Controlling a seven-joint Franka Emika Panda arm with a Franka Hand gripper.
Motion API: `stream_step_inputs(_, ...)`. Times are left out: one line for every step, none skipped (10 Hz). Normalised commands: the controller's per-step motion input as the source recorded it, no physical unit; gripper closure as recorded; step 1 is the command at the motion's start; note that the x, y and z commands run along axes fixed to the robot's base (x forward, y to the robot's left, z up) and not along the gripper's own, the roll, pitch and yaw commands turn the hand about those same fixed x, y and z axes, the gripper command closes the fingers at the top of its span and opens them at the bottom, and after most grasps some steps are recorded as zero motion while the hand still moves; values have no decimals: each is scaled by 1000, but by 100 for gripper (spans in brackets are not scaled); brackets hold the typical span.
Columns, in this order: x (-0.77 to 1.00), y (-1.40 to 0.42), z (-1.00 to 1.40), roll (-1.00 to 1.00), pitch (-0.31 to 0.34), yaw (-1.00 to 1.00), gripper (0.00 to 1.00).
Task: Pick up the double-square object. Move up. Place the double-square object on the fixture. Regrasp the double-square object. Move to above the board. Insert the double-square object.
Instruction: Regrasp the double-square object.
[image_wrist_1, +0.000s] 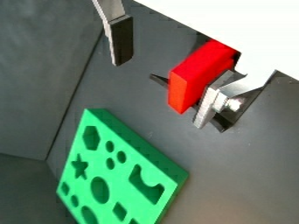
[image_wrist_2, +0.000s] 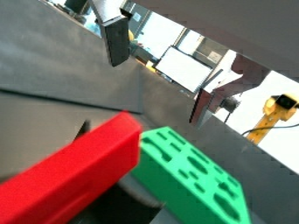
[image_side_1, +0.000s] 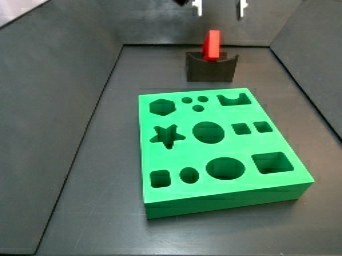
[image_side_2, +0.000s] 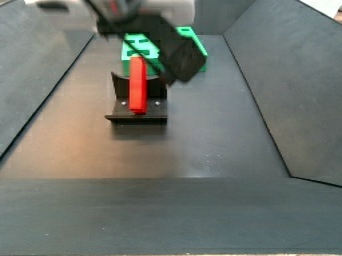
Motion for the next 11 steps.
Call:
stream_step_inputs(-28, 5, 469, 39, 62, 21, 0)
stream_step_inputs(-27, 6, 213, 43, 74, 8, 0)
stream_step_inputs(-109, -823, 322, 1000, 85, 20, 0)
stream_step_inputs(-87, -795, 276, 1000, 82, 18, 0)
stream_step_inputs(-103, -673, 223, 1000, 73, 18, 0)
stream_step_inputs(-109, -527, 117, 1000, 65, 16, 0)
stream_step_inputs(-88, -365, 61, 1000, 62, 15, 0)
stream_step_inputs(-44, -68, 20, 1000, 60, 14, 0)
stream_step_inputs(-34, -14, 15, 1000, 60, 14, 0)
stream_step_inputs(-20, -25, 5, 1000, 59, 13, 0)
stream_step_inputs(-27, -29, 6, 1000, 55, 13, 0)
